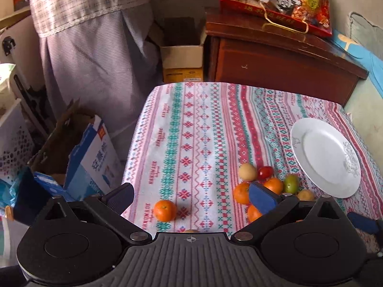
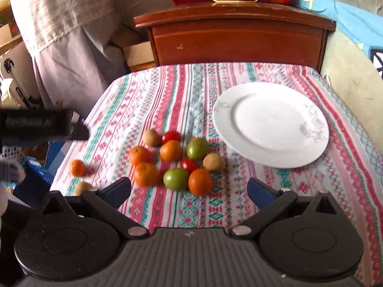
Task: Organize fruits
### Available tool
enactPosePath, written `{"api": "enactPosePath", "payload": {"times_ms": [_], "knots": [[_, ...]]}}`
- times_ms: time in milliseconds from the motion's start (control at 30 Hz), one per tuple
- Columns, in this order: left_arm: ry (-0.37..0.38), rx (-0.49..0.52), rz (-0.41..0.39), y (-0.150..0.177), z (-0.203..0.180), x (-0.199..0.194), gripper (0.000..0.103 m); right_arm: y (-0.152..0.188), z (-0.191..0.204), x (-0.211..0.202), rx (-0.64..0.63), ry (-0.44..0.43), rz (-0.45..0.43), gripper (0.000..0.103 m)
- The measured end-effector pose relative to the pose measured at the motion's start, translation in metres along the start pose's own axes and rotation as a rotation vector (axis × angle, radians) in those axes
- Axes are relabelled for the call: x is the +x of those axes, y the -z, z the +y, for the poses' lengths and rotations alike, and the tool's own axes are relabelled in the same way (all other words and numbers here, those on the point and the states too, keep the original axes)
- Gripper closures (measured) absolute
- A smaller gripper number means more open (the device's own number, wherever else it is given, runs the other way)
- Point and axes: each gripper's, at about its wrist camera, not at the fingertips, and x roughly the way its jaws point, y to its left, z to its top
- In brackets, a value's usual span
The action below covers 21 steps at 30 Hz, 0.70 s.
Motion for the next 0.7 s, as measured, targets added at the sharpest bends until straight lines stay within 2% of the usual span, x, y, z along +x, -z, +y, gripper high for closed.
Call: {"api": "enactPosePath", "payload": {"times_ms": [233,400,533,700], "knots": [[-0.045,-0.005,0.038,0.006,0.007,0.002,0.001,-0.014,-0.006,0.0,0.013,0.042,0.083,0.002],[-0.058,-0.001,0.049,0.012,0.002,0.008,0.001,-0.011,-0.013,0.0,0.079,0.071,0.039,0.002],[-0.066,0.007,0.063,0.018,0.001,0.011,0.001,-0.009,-0.016,0.009,0.149,0.049,0.079,0.002],[-0.085,0.018,0.085,0.023,-0.001,0.015,0.001,-0.008,-0.009,0.013,0.119,0.071,0.097,0.002]]}}
